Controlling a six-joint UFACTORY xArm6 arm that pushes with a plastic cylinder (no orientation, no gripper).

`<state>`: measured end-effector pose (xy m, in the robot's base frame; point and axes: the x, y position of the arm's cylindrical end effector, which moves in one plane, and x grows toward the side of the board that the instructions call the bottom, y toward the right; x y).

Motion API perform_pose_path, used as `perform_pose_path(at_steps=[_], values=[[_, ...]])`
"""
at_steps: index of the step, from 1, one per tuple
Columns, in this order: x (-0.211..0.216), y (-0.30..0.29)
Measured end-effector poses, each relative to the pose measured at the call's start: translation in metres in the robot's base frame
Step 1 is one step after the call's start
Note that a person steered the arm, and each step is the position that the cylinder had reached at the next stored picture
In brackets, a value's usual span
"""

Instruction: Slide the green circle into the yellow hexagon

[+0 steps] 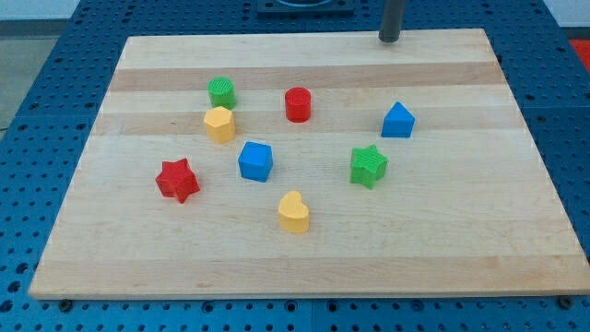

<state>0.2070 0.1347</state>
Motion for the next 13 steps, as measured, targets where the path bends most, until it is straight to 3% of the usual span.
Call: perform_pose_path(at_steps=[1,4,5,7,9,11,12,13], values=[[0.025,-0.037],[0.050,-0.234],[0.077,-0.255],[0.115,-0.255],[0.112,-0.307],[0.131,-0.215],[0.140,-0.216],[0.139,-0.263]])
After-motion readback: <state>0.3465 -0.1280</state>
